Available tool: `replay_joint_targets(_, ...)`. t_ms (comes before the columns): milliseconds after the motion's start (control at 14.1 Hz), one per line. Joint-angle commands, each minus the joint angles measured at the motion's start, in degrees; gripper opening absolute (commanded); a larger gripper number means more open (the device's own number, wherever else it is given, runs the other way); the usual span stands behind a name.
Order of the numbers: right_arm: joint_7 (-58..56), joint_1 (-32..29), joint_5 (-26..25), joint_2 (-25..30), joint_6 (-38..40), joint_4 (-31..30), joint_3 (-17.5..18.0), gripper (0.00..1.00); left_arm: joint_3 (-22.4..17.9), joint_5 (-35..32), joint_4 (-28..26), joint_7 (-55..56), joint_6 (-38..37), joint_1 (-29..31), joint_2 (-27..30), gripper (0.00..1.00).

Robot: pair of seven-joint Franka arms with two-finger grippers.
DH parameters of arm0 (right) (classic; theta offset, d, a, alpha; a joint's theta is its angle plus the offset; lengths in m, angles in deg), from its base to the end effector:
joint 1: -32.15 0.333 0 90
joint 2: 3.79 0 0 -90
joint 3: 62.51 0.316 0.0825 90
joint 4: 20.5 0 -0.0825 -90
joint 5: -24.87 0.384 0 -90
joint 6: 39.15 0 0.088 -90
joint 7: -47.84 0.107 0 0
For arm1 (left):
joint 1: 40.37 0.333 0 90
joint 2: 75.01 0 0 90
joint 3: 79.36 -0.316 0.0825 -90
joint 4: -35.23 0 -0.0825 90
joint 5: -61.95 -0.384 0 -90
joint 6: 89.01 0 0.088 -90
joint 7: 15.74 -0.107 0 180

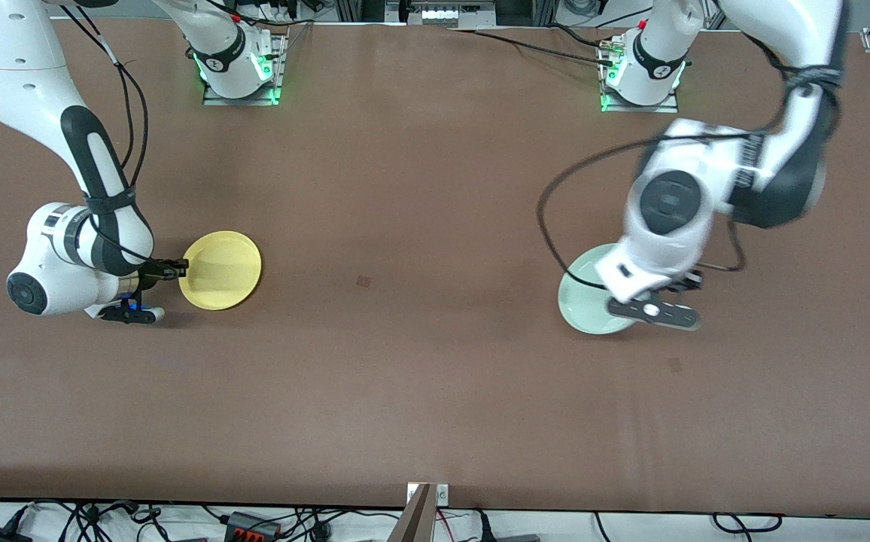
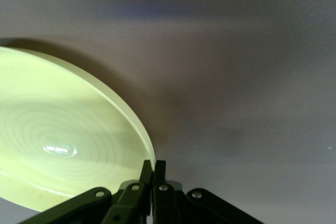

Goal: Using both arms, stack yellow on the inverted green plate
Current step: 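Lift the green plate on edge with the left gripper toward the table middle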

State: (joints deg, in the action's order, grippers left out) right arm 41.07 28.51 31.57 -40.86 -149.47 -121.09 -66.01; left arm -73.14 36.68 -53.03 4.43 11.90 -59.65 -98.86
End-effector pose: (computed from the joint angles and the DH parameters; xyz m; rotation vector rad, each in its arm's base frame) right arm 0.6019 -0.0656 0.1723 -2.9437 0.1035 0.6966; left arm 0.6143 -0.2409 0.4061 -2.7033 0.2914 0.0371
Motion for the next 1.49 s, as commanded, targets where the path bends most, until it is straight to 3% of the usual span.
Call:
replay_joint_targets(0,0.0,-0.3,0.1,0.9,4.7,2.1,0.3,0.0,-1.0,-6.7,2.0,8.0,-3.3,-5.5,-1.8,0.01)
replay_joint_targets(284,-0.6,-0.4,1.7,1.2,14.5,10.0,0.6,0.0,-1.2,-16.6,2.1,13.9,-6.8,-15.5,-5.9,0.01)
replay_joint_targets(780,0.7,2.3,6.6,1.1,15.0,15.1,0.8,0.0,-1.1,-34.5,2.0,36.6,-16.4,-29.8,-16.3,0.01)
replay_joint_targets(993,1.1,2.7,7.7,1.1,16.6,15.2,0.9,0.0,-1.0,-34.8,2.0,44.0,-16.6,-32.5,-18.0,0.02)
replay_joint_targets(1205,1.8,2.6,15.1,0.8,18.0,15.2,0.8,0.0,-1.0,-34.8,2.0,49.3,-16.1,-34.3,-22.5,0.03)
replay_joint_targets(1276,2.5,2.6,15.7,0.8,18.0,15.2,0.8,0.0,-1.0,-34.7,2.1,51.4,-16.0,-35.0,-23.5,0.06)
replay_joint_targets(1347,2.5,2.7,15.8,0.8,18.0,15.2,0.8,0.0,-0.9,-34.5,2.1,53.5,-16.0,-35.1,-23.6,0.23)
replay_joint_targets(1418,2.4,2.7,15.5,0.9,18.0,15.2,0.8,0.0,-0.9,-34.0,2.1,54.4,-16.0,-35.7,-23.5,0.52)
